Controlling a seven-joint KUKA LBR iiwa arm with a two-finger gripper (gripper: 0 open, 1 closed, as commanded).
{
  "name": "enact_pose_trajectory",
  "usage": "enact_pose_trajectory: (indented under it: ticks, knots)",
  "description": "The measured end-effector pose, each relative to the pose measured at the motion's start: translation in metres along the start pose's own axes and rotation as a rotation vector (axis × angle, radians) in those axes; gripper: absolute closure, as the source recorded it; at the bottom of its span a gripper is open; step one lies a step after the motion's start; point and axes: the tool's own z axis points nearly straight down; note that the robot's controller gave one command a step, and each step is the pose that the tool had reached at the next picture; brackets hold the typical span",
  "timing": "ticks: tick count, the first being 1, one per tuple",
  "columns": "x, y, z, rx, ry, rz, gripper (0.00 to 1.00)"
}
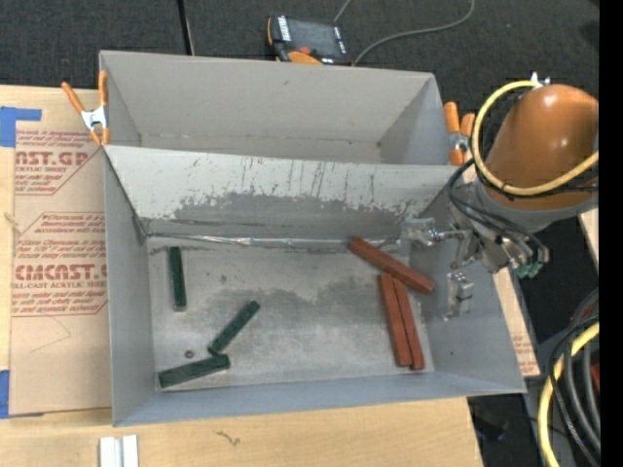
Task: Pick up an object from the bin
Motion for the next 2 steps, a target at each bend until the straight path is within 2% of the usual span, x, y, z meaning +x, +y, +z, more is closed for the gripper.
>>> enact_pose_trajectory:
  ticks: [1,2]
  knots:
    - [-0.007,0.032,0.116,-0.005,0.006,-0.385,0.0]
    - [-0.004,-0.031,0.126,-0.025,-0.003,-1.202,0.0]
